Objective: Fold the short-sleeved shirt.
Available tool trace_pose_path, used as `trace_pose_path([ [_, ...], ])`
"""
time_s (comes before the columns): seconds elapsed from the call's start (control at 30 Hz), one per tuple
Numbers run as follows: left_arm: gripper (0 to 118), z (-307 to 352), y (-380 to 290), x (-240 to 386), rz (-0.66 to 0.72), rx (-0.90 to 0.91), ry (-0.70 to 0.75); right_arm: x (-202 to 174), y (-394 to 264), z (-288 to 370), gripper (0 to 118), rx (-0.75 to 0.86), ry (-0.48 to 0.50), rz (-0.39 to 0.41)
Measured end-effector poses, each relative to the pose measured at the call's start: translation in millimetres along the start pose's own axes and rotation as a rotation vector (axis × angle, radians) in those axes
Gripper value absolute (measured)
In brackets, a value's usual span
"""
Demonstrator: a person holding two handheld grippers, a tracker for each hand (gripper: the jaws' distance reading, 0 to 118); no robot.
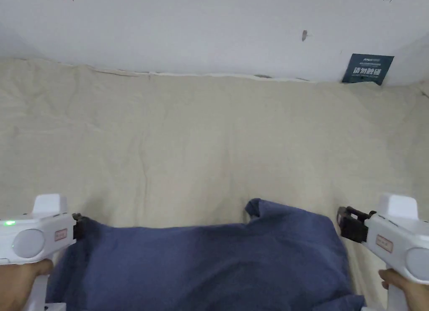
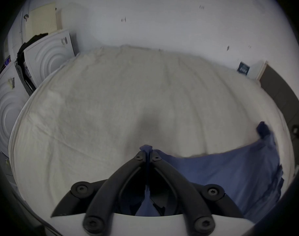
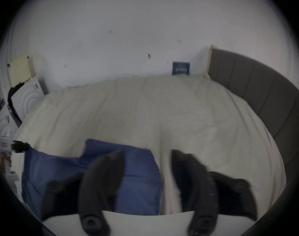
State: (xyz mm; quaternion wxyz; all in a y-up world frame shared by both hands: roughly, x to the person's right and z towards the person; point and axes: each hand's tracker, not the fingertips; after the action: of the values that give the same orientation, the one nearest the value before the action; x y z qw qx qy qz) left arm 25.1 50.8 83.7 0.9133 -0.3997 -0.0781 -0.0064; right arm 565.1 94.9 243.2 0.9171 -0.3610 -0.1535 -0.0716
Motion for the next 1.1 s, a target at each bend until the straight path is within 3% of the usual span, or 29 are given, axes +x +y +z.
trace_pose_path([
  [0.07, 3, 18.0, 1.8, -0.3, -0.001, 0.037, -0.036, 4.6, 1.9, -34.2, 102, -0.071, -0.048, 0.017],
  [0.1, 3, 27.3, 1.8, -0.5, 0.004, 0.052, -0.038, 5.9, 1.0, -50.7, 107, -0.090, -0.051, 0.024],
  [0.2, 3, 41.8, 3.3, -2.3, -0.009, 0.070, -0.047, 3.0, -1.6, -87.5, 104, -0.153, -0.053, 0.049],
  [0.27, 3, 46.5, 2.2, -1.8, -0.025, 0.083, -0.043, -5.3, -4.4, -106.8, 93, -0.201, -0.069, 0.113],
  [0.37, 3, 48.8, -0.4, -2.9, -0.037, 0.088, -0.043, -12.1, -15.9, -132.2, 52, -0.228, -0.049, 0.192],
  [0.43, 3, 51.0, -2.9, -1.5, -0.036, 0.084, -0.042, -13.6, -22.1, -138.7, 37, -0.260, -0.024, 0.171],
  [0.5, 3, 51.9, -6.5, -3.5, -0.034, 0.079, -0.041, -15.0, -21.6, -124.1, 4, -0.230, -0.032, 0.109],
  [0.63, 3, 63.0, -11.9, -5.1, -0.010, 0.082, -0.024, -16.8, -19.4, -92.0, 4, -0.158, -0.035, 0.152],
  [0.77, 3, 85.9, -21.6, -13.8, 0.014, 0.106, -0.005, -15.9, -16.7, -14.0, 4, -0.015, 0.025, 0.066],
  [1.1, 3, 144.4, -61.9, -36.6, 0.068, 0.113, 0.012, 9.2, -65.9, 143.4, 4, 0.136, 0.125, 0.057],
])
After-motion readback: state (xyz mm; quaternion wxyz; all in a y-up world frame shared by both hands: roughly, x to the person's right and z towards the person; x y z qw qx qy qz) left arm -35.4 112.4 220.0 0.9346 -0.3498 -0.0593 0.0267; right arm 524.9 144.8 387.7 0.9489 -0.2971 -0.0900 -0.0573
